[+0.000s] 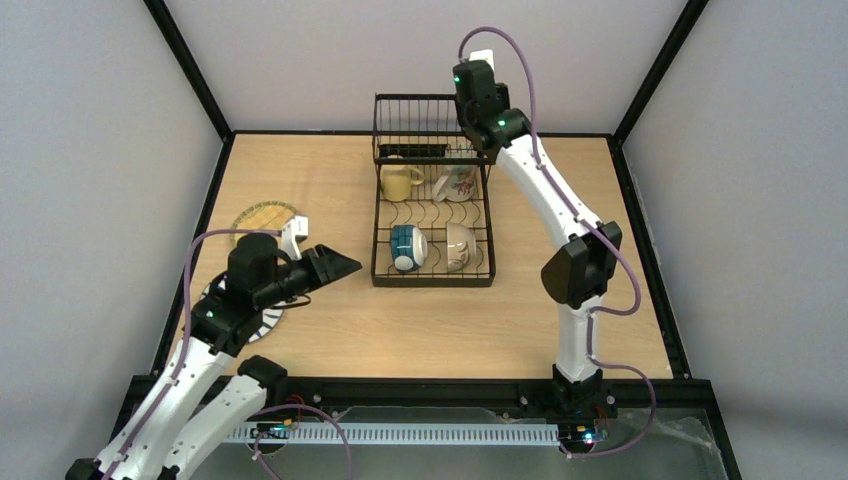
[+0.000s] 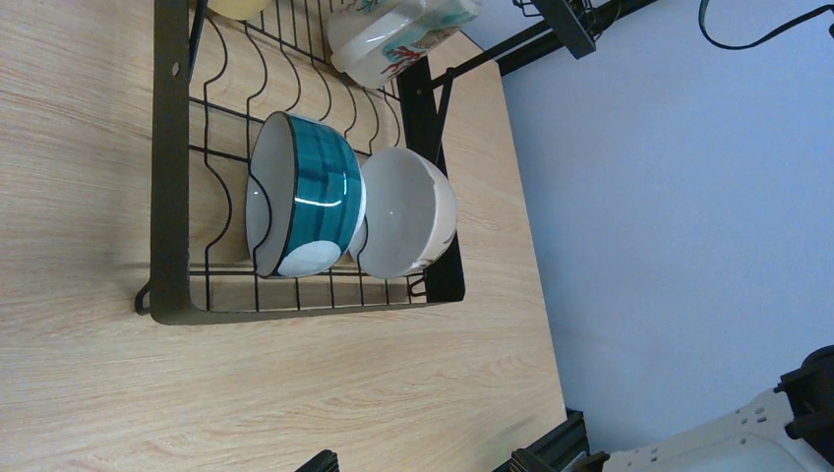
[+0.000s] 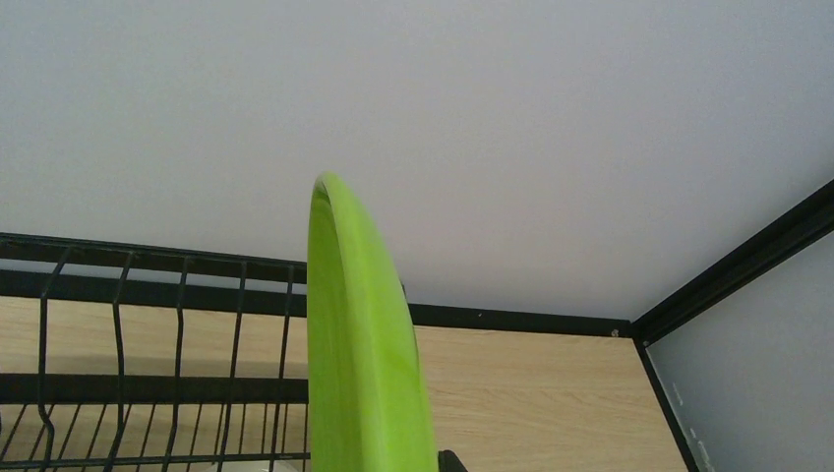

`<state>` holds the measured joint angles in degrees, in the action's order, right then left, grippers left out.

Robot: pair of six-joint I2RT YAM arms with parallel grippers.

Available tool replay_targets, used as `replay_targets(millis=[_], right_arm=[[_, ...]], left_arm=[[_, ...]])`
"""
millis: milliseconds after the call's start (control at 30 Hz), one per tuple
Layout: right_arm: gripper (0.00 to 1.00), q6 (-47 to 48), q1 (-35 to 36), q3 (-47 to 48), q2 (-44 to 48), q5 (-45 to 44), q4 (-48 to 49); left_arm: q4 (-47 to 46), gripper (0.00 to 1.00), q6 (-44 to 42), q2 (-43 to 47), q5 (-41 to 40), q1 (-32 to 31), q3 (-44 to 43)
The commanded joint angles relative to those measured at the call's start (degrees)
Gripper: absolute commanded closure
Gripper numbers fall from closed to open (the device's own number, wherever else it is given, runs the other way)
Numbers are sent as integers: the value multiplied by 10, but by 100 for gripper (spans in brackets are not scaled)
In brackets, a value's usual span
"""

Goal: Load the mixed dishes into the dish rack
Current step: Insert the plate into the dish rack.

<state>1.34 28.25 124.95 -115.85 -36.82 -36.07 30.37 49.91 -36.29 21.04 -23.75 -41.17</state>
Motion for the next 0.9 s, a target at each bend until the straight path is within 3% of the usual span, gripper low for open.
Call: replay_targets(millis=[0, 867], right_arm=[[100, -11, 0, 24, -18, -6, 19], [100, -39, -3, 68, -59, -4, -14]], left_arm=[[3, 1, -15, -8, 14, 7, -10], [-4, 1, -22, -26, 16, 19, -8]])
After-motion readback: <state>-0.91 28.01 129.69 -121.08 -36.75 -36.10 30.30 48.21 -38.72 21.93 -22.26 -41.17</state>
